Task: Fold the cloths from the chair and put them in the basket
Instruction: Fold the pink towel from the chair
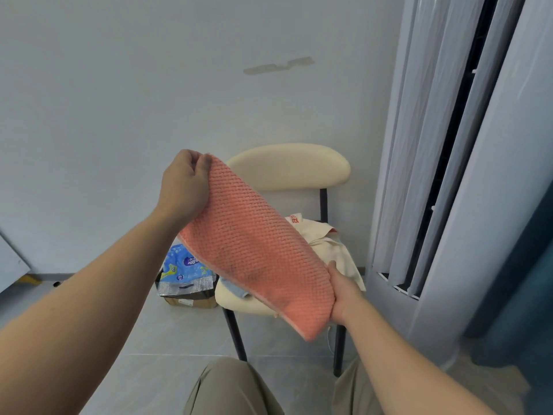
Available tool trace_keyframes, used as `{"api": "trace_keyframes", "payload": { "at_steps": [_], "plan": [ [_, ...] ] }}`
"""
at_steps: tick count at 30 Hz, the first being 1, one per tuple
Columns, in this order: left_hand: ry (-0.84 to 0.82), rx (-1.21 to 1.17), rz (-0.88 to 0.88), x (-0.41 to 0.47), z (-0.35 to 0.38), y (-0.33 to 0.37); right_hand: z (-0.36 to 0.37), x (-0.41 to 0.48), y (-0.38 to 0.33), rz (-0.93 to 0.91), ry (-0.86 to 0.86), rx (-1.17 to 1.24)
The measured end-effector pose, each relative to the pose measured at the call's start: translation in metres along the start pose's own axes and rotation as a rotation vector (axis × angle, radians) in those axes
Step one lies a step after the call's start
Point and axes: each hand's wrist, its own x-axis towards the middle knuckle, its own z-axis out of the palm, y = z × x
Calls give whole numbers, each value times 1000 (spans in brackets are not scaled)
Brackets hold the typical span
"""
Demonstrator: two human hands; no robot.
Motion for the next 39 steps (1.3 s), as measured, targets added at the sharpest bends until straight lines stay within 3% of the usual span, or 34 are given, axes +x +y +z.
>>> {"api": "trace_keyframes", "payload": {
  "at_steps": [7,16,20,25,35,39],
  "plan": [
    [-1,21,13,2,-1,-4,-2,2,-6,-34,-41,159],
    [65,13,-33,-2,-2,-24,0,13,-29,-222,38,50],
    [111,-32,-83,-1,-4,-28,5,4,-38,-138,-129,-46],
    [134,-44,-98,2,-7,-29,1,-6,-37,43,-155,-134],
    [154,-146,-257,5,-10,-56,19,-22,-66,-505,-126,-23],
    [158,-205,-335,3,-5,-63,28,-34,-84,-527,-328,-14]
  ]
}}
